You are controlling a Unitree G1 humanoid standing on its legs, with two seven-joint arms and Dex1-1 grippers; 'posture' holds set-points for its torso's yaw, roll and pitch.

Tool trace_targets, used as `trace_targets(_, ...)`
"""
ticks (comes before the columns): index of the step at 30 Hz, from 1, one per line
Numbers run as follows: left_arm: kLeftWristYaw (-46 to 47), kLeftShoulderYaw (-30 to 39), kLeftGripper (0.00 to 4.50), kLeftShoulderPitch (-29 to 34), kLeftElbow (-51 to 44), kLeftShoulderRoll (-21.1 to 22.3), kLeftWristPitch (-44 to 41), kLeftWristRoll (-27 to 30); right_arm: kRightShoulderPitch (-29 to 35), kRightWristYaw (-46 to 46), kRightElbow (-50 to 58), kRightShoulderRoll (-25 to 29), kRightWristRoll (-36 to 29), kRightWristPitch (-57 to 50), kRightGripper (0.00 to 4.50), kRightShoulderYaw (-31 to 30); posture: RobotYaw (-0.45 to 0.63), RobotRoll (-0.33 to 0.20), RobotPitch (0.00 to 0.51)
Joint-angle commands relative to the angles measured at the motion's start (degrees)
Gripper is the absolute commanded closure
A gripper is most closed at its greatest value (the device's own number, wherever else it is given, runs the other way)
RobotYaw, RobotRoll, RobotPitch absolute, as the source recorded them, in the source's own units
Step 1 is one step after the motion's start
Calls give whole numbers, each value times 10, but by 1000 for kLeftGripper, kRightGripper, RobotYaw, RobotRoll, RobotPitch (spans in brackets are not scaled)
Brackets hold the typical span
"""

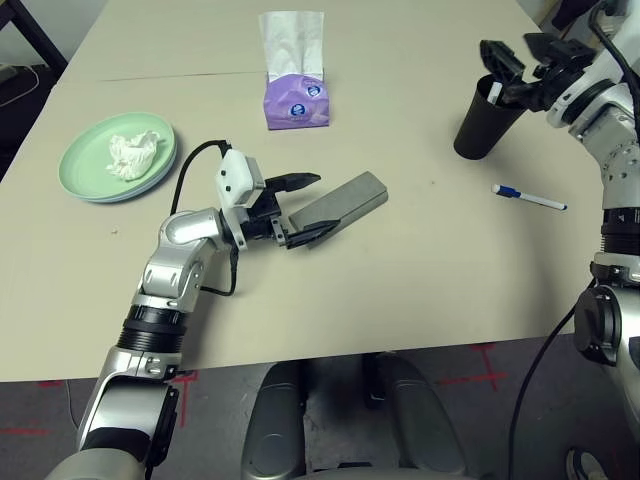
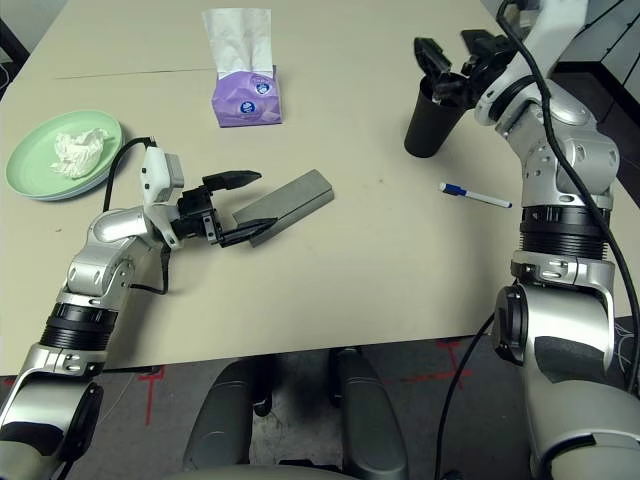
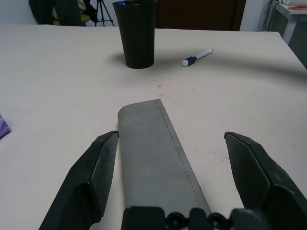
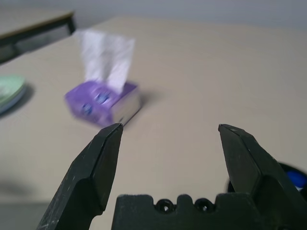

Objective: Organize and tidy the items on the table.

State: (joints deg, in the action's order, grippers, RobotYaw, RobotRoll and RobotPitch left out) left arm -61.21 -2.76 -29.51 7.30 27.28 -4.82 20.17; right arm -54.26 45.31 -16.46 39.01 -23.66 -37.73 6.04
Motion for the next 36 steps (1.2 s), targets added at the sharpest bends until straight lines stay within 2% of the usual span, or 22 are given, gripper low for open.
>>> trace_targets(1,2,-2,0,17,-21,3,-4,0,11,130,1,78,21,-70,37,-93,52,0,212)
trace_targets(3,3,-2,0,21,-24,3,-4,1,22,238,20,146,49,-82,37,-180,55,0,215)
trace_targets(5,7,-2,0,26,-29,1,-5,1,14,312,6,185,81,-65,37,-238,73,0,219)
trace_targets(8,14,-1,0,33,-38,-1,-7,1,-36,373,-77,189,149,4,37,-292,87,0,223)
trace_targets(12,23,2,0,47,-52,-1,-10,3,-101,377,-234,163,263,123,37,-350,103,0,235)
trace_targets(16,31,4,0,61,-70,1,-17,5,-158,370,-350,123,334,212,37,-365,121,0,249)
trace_targets(21,40,10,0,69,-69,6,-7,-2,-184,394,-405,106,389,271,37,-370,141,0,246)
trace_targets(30,57,3,0,68,-63,-7,7,-7,-218,386,-463,90,468,306,37,-372,143,0,251)
trace_targets(36,53,2,0,79,-76,-1,-2,-3,-212,380,-483,74,479,288,37,-356,146,0,258)
